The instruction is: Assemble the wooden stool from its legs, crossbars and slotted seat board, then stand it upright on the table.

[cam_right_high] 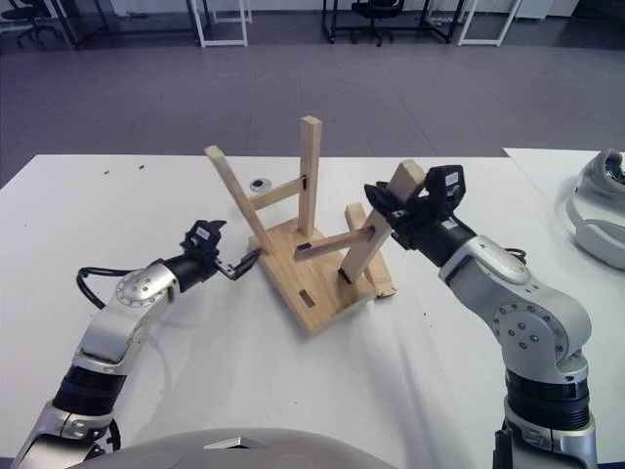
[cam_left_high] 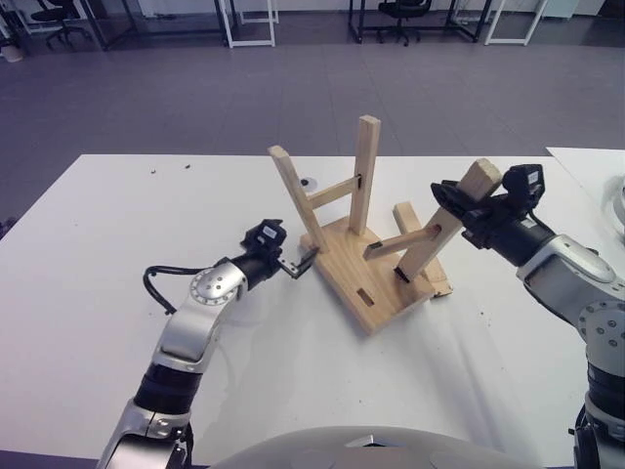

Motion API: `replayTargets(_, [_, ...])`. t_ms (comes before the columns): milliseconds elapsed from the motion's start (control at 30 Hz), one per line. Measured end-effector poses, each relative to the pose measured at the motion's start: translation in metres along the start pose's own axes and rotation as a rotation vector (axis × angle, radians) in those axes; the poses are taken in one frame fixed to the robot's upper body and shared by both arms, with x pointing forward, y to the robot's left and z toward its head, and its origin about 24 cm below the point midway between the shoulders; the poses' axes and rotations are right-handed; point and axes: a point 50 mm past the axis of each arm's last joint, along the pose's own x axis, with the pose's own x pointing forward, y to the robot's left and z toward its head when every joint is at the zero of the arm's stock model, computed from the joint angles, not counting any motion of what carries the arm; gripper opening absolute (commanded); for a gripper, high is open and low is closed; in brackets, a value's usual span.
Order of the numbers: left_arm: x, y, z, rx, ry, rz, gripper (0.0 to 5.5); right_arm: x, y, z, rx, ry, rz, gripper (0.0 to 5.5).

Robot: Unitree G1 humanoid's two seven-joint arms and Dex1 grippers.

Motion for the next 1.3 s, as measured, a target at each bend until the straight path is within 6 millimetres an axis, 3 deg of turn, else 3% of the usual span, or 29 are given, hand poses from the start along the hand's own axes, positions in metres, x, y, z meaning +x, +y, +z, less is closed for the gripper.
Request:
replayTargets(133, [0.014, 0.0, -0.033, -0.07, 0.116, -0.049, 5.25, 0.005, 0.011, -0.01, -0.092, 0.087, 0.015, 1.03])
replayTargets(267, [0.028, 0.007, -0.038, -0.072, 0.109, -0.072, 5.25, 0.006, 0.018, -0.012, -0.106, 0.127, 0.02, 1.03])
replayTargets(400, [0.035, 0.014, -0.039, -0.04, 0.102, -0.063, 5.25, 0.014, 0.02, -0.007, -0.094, 0.146, 0.014, 1.03])
replayTargets(667, [0.042, 0.02, -0.036, 0.021, 0.088, -0.063, 5.25, 0.022, 0.003, 0.007, -0.016, 0.214, -0.029, 1.03])
replayTargets(767, [0.046, 0.019, -0.035, 0.048, 0.083, -0.075, 5.25, 0.021, 0.007, 0.017, -0.08, 0.214, 0.014, 1.03])
replayTargets(1000, [0.053, 0.018, -0.03, 0.093, 0.079, -0.096, 5.25, 0.024, 0.018, 0.017, -0.186, 0.248, 0.039, 1.03])
replayTargets(1167, [0.059, 0.017, -0.026, 0.193, 0.119, -0.153, 5.25, 0.037, 0.004, 0.012, -0.133, 0.309, 0.044, 1.03])
replayTargets(1300, [0.061, 0.02, -0.025, 0.215, 0.126, -0.184, 5.25, 0.033, -0.008, 0.019, -0.054, 0.283, 0.047, 1.03])
